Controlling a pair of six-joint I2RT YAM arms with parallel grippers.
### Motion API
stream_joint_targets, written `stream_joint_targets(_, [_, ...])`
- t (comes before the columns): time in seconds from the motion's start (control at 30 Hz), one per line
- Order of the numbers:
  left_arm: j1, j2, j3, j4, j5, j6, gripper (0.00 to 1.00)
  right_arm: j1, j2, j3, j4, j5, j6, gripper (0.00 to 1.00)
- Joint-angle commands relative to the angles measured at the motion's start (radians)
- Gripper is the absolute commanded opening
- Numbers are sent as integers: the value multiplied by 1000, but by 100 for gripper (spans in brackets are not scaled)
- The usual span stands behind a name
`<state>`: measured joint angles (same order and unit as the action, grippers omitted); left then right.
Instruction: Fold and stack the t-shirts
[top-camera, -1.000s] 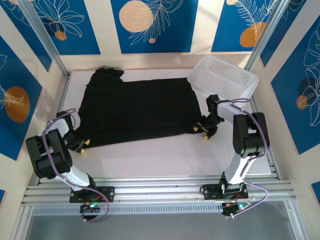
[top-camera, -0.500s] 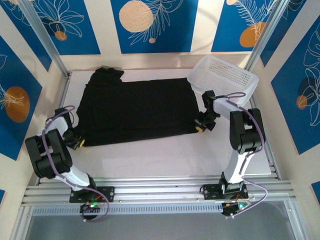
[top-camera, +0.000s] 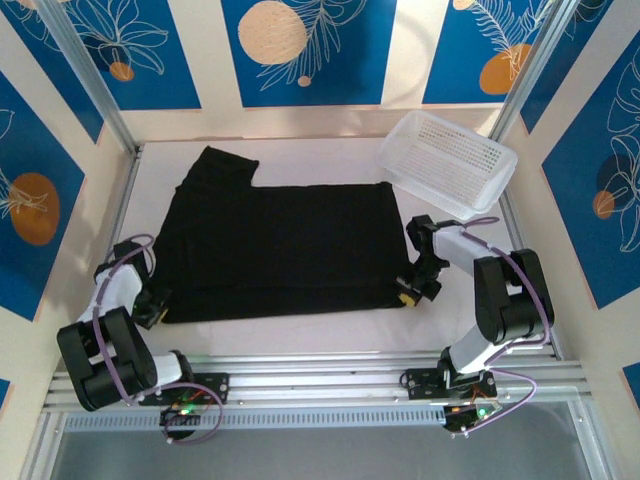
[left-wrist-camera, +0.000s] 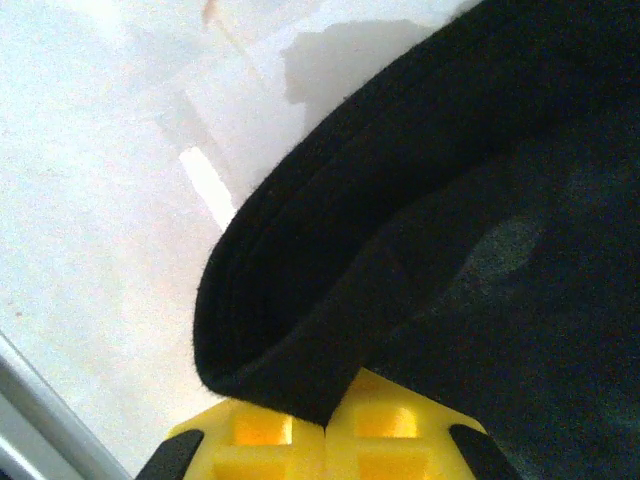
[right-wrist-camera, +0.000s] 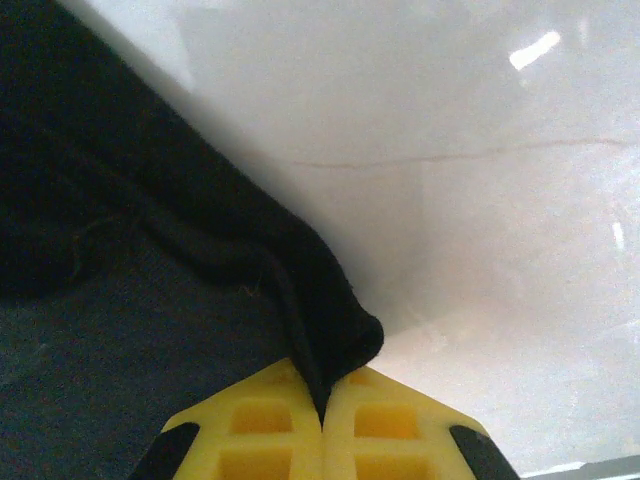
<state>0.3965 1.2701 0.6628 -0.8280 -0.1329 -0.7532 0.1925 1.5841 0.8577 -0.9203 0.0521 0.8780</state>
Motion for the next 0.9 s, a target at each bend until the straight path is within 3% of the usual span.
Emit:
stream_joint_targets(0.0, [4,-26,14,-11,-54,-11,0,-5,-26,0,-66,11,31,4])
stream_joint_targets(0.03, [4,-27,22,-17,-54,-11,3,-6,-40,10,-83,23,37,14])
stream_joint_targets(0.1, [4,-36,35,-32,-54,-12,23,-6,-80,31,-115,48,44,31])
stream_joint_targets(0.17, [-4,-57,54,-59,-54,-17,43,-7,-126,57,-138,68,50,38])
stream_joint_targets(0.2, [-11,-61,69,-73,-53,-18,45,-6,-144,68,-144,71,53,39])
stream_joint_targets(0.37, [-124,-38,173,-51,61,-38,48,-8,-200,72,-30,-17,32,44])
stream_joint_targets(0.57, [-266,32,138,73,220,-164,48,-11,-120,98,69,-118,4,46])
stream_joint_targets(0.87, [-292,158,107,179,256,-185,46,-12,-64,123,117,-168,24,49])
